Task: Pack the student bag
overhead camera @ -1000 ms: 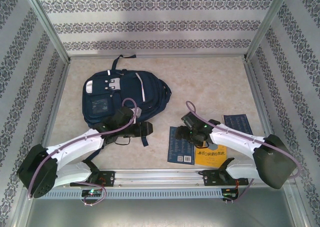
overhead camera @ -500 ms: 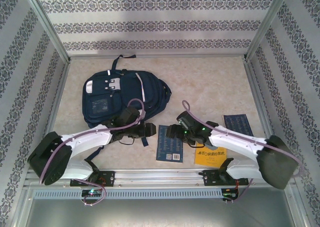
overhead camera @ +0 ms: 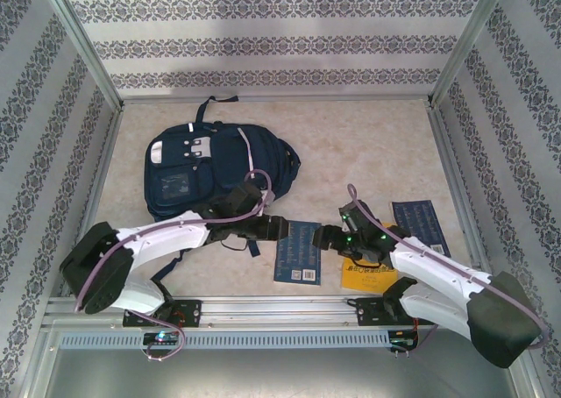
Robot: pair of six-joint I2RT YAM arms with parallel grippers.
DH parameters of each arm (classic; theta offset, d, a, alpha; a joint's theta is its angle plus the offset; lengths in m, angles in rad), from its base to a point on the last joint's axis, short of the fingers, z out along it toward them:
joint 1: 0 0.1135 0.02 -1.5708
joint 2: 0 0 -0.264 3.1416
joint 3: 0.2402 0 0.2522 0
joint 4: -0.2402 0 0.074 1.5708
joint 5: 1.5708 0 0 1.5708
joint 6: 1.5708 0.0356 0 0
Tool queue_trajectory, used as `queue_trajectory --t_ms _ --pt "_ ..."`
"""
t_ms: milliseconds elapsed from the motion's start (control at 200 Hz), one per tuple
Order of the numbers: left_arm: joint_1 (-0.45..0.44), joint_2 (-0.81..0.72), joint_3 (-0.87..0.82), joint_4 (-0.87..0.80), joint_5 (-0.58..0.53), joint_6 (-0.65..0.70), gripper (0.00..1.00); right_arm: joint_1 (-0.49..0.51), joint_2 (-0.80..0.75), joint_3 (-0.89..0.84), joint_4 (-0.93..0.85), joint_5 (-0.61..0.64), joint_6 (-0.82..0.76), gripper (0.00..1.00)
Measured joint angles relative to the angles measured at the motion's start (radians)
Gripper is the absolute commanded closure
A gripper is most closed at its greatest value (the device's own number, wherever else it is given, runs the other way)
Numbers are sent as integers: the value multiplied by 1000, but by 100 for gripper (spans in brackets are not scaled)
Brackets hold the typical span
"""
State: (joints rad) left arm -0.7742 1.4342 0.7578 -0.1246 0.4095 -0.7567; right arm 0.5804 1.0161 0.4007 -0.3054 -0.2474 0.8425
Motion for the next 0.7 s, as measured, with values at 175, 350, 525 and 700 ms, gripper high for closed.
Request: queue_trajectory --t_ms 175,350,525,700 --pt "-3 105 -1 14 34 -10 33 -42 53 -17 100 -101 -13 30" --pt "-3 142 -10 77 67 -33 36 -42 134 -24 185 -171 -10 43" --pt "-4 188 -27 141 92 -56 39 -42 169 -36 232 -200 -8 44" --pt "-3 198 -30 159 95 -68 43 -41 196 -35 251 -210 -5 43"
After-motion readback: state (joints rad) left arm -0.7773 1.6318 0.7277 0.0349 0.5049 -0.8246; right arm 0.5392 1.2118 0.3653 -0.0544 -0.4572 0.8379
